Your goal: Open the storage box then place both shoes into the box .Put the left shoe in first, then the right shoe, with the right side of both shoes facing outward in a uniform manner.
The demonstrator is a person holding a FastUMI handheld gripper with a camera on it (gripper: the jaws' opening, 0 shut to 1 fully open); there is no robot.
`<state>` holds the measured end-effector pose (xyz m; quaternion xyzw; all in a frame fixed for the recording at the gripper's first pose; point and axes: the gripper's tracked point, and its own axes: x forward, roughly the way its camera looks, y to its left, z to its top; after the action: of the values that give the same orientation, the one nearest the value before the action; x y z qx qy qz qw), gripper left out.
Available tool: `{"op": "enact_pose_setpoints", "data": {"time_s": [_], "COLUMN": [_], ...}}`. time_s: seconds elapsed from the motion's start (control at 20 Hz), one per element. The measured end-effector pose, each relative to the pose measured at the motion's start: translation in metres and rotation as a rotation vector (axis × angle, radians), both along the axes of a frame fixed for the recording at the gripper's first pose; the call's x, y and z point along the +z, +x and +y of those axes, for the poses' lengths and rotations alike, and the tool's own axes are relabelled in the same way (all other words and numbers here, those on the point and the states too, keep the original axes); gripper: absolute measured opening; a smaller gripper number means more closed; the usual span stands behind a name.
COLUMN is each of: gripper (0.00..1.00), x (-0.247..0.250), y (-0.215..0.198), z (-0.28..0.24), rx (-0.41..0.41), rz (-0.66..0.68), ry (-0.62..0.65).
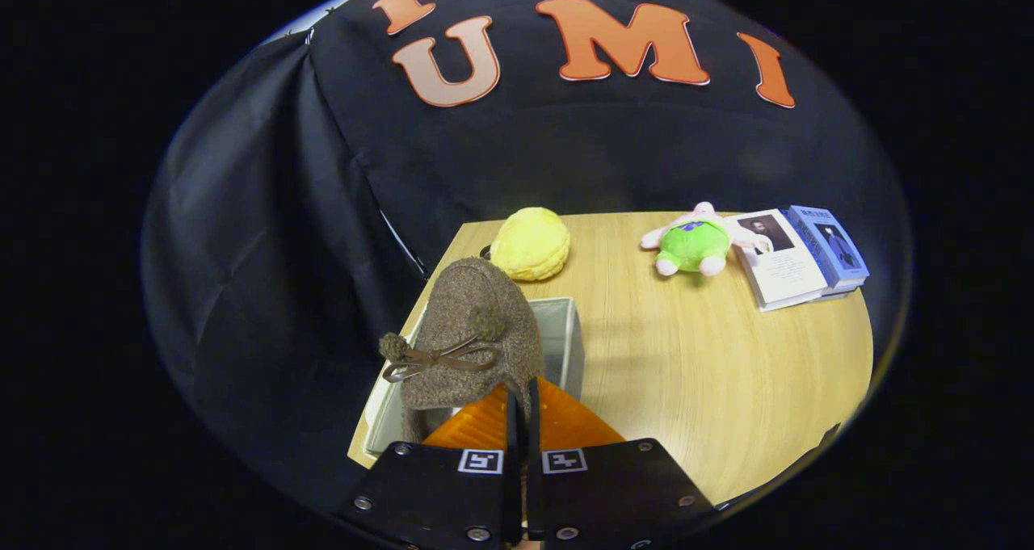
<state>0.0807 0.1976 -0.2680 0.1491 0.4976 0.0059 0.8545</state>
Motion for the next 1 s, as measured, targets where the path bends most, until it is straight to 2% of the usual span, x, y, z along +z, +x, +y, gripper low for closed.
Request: {"op": "enact_pose_setpoints", "data": {"time_s": [0.15,0.4,0.5,0.6,0.65,0.8,0.85,1.0], "gripper": [0.03,0.04,0.09,0.21,0.31,0.5,0.59,0.72], "x": [-0.01,-0.031,-0.045,-0.045,-0.04,-0.025,-0.018,0.009], "y": [0.003,-0.005,-0.021,-0.018,-0.015,-0.012,-0.014,-0.016], "z": [0.017,0.02,0.028,0.026,0.019,0.0,-0.007,-0.04], "rx": [0.003,0.005,0.013,-0.01,-0.02,-0.024,-0.025,-0.039], "rz": [0.026,0.056,0.122,0.106,0.085,0.012,-0.015,-0.133], "ry": [0.01,-0.04,0.006,0.03,0.029,0.018,0.02,0.002]}}
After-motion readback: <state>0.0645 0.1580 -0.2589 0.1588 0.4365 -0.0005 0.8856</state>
